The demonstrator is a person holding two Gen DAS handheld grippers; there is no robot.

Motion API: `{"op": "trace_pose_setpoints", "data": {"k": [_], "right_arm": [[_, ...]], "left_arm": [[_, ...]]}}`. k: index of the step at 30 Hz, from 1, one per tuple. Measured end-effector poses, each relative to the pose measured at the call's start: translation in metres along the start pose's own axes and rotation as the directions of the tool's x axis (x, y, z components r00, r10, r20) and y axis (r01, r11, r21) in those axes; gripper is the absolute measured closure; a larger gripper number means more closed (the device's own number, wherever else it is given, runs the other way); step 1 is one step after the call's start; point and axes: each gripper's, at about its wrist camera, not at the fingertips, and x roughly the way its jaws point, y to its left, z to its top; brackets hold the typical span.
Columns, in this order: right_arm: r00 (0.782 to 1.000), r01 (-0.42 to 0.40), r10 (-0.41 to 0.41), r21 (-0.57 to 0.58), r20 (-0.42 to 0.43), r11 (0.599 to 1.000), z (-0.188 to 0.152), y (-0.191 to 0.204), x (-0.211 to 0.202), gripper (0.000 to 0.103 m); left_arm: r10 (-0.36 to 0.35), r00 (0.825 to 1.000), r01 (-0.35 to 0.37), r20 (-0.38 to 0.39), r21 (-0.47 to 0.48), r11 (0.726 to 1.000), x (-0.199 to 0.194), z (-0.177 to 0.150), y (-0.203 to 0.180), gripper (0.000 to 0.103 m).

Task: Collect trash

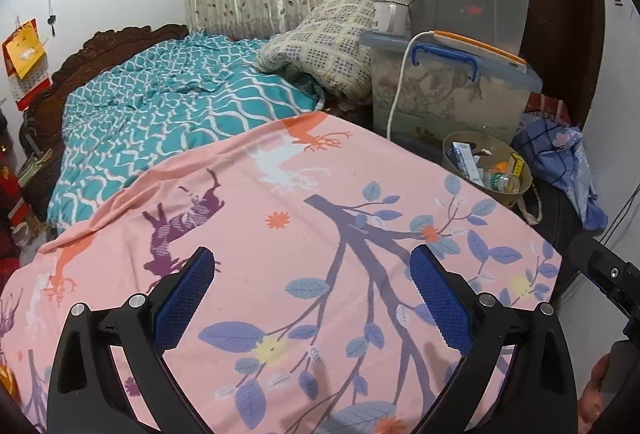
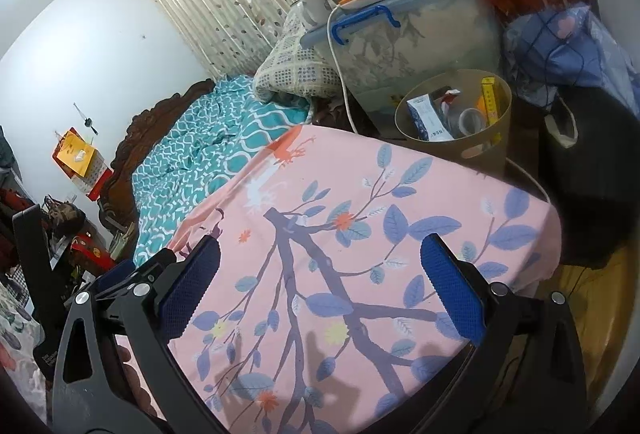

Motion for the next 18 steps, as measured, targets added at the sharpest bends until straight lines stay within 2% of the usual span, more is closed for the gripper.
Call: {"op": "trace_pose_setpoints", "data": {"k": [8,18], "right_arm": [[1.000,-0.003,0.003,0.009,0.023,1.000,0.000,0.001,-0.006,0.004],[1.000,-0.003,0.003,0.017,0.014,1.000,-0.003,-0.002,-0.008,0.004]], "left_arm": [[0.019,0.999,-0.019,0.032,0.011,1.000,-0.012,0.002,-0.003,0.009],[0.042,0.999,-0.042,0.033,0.015,0.999,-0.015,0.003,-0.004,0.009]]}}
